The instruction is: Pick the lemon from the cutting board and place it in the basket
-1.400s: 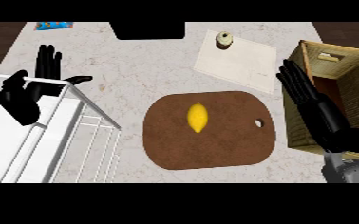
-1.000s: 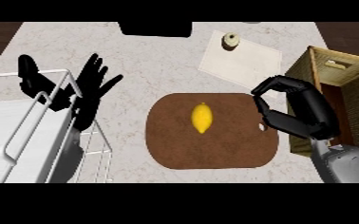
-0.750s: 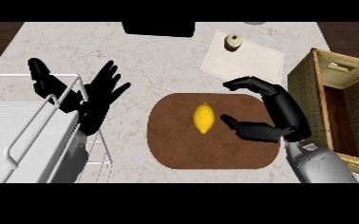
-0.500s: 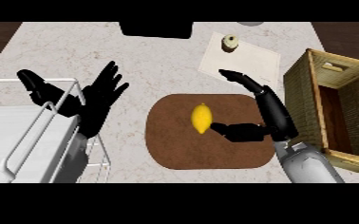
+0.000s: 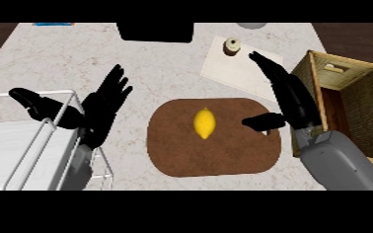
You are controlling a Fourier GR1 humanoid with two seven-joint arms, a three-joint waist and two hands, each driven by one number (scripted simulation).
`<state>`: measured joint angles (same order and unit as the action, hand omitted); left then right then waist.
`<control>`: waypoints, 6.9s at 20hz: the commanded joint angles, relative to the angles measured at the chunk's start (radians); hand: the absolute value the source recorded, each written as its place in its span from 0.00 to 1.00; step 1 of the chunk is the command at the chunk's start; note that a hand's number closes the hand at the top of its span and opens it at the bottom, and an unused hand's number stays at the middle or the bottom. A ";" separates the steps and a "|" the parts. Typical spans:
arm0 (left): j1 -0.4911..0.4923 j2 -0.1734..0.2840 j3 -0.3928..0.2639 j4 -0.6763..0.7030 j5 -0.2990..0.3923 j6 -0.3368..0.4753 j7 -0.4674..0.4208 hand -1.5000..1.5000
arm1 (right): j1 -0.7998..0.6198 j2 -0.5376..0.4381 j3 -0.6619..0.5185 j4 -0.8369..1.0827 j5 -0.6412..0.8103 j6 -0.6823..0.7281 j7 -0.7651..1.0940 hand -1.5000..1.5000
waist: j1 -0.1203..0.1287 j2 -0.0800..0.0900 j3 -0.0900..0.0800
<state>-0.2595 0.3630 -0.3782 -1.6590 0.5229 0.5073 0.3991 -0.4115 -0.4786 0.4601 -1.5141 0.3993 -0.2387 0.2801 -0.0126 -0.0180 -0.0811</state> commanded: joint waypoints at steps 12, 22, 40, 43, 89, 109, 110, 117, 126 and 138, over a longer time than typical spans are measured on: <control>-0.069 0.139 -0.054 -0.045 -0.116 -0.128 -0.101 0.50 | -0.146 -0.009 0.130 -0.048 -0.004 0.387 0.458 0.00 | 0.008 -0.022 0.069; 0.022 0.083 0.195 -0.066 -0.145 -0.503 -0.071 0.50 | -0.196 0.035 0.112 -0.143 -0.034 0.435 0.643 0.00 | 0.022 -0.022 0.075; 0.095 -0.100 0.604 -0.087 -0.315 -0.924 -0.156 0.50 | -0.134 0.142 0.184 -0.151 0.129 0.323 0.704 0.00 | 0.010 0.022 0.083; 0.107 -0.109 0.621 -0.092 -0.314 -0.940 -0.164 0.50 | -0.130 0.167 0.193 -0.124 0.155 0.302 0.688 0.00 | 0.018 0.025 0.084; 0.080 -0.154 0.683 -0.093 -0.379 -0.988 -0.189 0.50 | -0.082 0.341 0.262 0.184 0.258 0.260 0.610 0.00 | 0.008 0.032 0.085; 0.119 -0.134 0.757 -0.093 -0.332 -1.011 -0.177 0.50 | 0.054 0.222 0.434 0.066 0.340 0.278 0.441 1.00 | -0.057 -0.002 0.084; 0.127 -0.121 0.771 -0.073 -0.322 -1.019 -0.164 0.50 | 0.068 0.215 0.456 0.014 0.346 0.285 0.446 1.00 | -0.071 -0.005 0.084; 0.164 -0.129 0.803 -0.103 -0.332 -1.041 -0.168 0.50 | 0.207 0.105 0.481 -0.247 0.395 0.185 0.454 1.00 | -0.083 -0.001 0.085; 0.160 -0.131 0.840 -0.106 -0.300 -1.054 -0.161 0.50 | 0.307 0.146 0.407 -0.704 0.340 0.016 0.447 1.00 | -0.096 -0.003 0.088; 0.148 -0.147 0.851 -0.108 -0.327 -1.053 -0.158 0.50 | 0.380 0.058 0.273 -1.027 0.374 0.031 0.595 1.00 | -0.108 0.004 0.084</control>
<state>-0.1218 0.1346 0.5244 -1.7082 0.4503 -0.5760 0.2100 -0.0671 -0.3803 0.7805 -2.3391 0.7625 -0.2408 0.8002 -0.1146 -0.0292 -0.0073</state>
